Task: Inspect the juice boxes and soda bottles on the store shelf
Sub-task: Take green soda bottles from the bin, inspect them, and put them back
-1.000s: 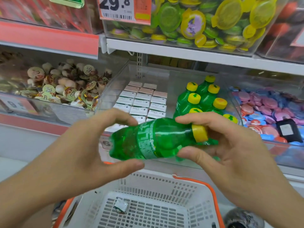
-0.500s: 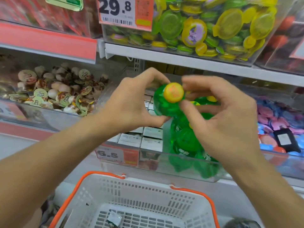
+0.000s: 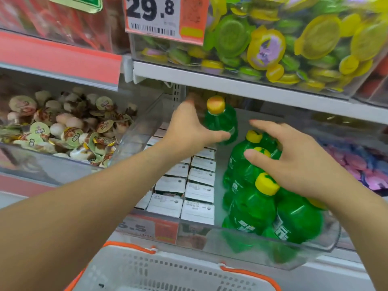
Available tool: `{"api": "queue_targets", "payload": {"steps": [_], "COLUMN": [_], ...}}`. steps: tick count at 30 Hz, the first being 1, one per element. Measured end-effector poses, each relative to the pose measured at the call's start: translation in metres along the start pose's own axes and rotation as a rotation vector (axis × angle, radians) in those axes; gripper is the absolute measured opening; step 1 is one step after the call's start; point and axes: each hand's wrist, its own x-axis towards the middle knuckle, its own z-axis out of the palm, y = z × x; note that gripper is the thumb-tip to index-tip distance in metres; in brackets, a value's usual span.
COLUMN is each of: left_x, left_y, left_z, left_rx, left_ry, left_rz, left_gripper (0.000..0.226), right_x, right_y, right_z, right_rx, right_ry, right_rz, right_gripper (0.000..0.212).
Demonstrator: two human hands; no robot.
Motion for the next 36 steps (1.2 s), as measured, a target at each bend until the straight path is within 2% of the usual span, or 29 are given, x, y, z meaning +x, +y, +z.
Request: {"api": "queue_targets", "payload": {"steps": [7, 10, 12, 18, 21, 24, 26, 31, 36], "left_x": [0.027, 0.035, 0.039, 0.044, 0.040, 0.033, 0.029, 0.022, 0.005], "left_y": [-0.010, -0.011, -0.009, 0.007, 0.012, 0.013, 0.012, 0.019, 0.046], "left_z": [0.046, 0.059, 0.068, 0.063, 0.058, 0.062, 0.067, 0.075, 0.045], "left_rx": [-0.088, -0.088, -0.038, 0.169, 0.136, 0.097, 0.056, 0.049, -0.094], "left_ry": [-0.112, -0.212, -0.299, -0.481, -0.452, -0.504, -0.481, -0.444, -0.254], "left_rz": [-0.155, -0.147, -0.163, -0.241, -0.303, -0.295, -0.325, -0.379, -0.416], "left_gripper": [0.071, 0.060, 0.049, 0.036, 0.031, 0.030, 0.029, 0.029, 0.038], "right_x": [-0.001, 0.000, -0.001, -0.002, -0.004, -0.010, -0.017, -0.048, -0.084], "right_y": [0.003, 0.007, 0.009, 0.012, 0.012, 0.011, 0.013, 0.035, 0.055], "right_z": [0.003, 0.005, 0.004, 0.004, 0.002, -0.002, -0.007, -0.020, -0.031], "right_rx": [-0.010, 0.023, 0.064, 0.089, 0.107, 0.110, 0.100, 0.210, 0.249], "right_ry": [0.007, 0.030, 0.035, 0.013, 0.027, 0.110, 0.146, 0.177, 0.146], "right_rz": [0.043, 0.039, 0.045, 0.038, 0.043, 0.043, 0.040, 0.022, -0.019], "right_gripper": [0.057, 0.055, 0.056, 0.054, 0.049, 0.037, 0.033, 0.040, 0.031]}}
